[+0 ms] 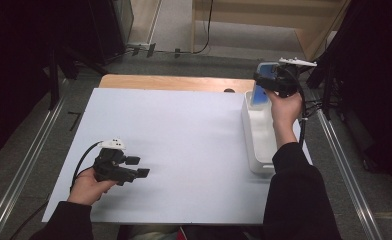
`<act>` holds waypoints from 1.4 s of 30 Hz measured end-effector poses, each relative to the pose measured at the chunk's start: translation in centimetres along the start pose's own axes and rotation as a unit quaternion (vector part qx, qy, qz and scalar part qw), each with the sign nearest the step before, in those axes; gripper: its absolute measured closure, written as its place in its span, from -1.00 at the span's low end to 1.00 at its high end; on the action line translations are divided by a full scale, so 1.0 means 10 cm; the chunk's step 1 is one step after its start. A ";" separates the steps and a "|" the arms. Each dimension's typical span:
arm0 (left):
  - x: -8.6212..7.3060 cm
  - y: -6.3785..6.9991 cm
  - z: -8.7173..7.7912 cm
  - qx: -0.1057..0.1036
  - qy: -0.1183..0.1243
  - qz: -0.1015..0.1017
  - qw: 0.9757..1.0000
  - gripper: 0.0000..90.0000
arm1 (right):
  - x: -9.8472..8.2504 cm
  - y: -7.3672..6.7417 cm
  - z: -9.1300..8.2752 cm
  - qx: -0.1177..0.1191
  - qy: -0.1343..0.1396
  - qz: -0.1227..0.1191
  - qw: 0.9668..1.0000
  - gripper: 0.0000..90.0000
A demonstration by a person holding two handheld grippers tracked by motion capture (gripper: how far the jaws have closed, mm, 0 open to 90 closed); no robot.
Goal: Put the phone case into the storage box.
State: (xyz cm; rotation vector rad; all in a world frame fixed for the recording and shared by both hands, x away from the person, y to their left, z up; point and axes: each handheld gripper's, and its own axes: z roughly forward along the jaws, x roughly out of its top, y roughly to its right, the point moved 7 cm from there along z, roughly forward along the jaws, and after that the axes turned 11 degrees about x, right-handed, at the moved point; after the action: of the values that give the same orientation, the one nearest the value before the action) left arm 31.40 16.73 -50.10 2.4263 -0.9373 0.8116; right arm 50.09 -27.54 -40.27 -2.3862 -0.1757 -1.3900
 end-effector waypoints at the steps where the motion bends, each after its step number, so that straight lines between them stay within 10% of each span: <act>1: 0.00 0.00 0.00 0.001 -0.002 0.000 1.000 -0.27 | 0.00 0.02 0.01 -0.003 -0.002 0.001 1.000 -0.67; 42: 0.00 -0.01 0.00 0.000 -0.002 0.000 1.000 -0.27 | -0.25 0.20 0.46 -0.060 0.000 0.016 0.998 -0.67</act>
State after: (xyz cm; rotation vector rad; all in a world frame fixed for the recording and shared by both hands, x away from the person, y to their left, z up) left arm 31.47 16.75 -50.13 2.4300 -0.9381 0.8061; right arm 53.16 -27.49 -44.98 -2.4743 -0.0537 -1.4242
